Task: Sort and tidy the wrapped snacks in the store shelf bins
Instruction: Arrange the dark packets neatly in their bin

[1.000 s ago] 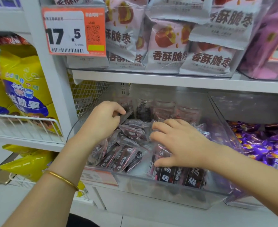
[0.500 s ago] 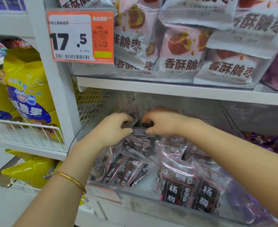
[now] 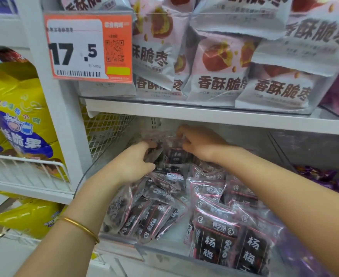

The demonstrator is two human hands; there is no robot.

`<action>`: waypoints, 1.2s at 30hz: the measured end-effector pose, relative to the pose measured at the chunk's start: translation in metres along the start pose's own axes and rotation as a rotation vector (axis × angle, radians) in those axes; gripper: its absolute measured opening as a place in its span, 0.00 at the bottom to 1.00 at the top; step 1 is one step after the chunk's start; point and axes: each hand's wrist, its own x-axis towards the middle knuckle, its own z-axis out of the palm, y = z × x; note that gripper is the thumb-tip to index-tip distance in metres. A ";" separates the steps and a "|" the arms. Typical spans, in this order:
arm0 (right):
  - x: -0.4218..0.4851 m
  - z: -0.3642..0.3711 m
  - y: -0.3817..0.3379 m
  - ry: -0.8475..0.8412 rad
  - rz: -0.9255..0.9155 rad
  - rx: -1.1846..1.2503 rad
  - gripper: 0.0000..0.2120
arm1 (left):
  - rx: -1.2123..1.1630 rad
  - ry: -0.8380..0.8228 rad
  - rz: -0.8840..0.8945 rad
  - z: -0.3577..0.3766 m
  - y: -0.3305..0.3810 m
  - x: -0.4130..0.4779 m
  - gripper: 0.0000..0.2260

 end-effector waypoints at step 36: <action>0.007 -0.007 -0.009 0.120 0.151 0.105 0.11 | -0.519 0.440 -0.035 -0.007 0.008 0.004 0.15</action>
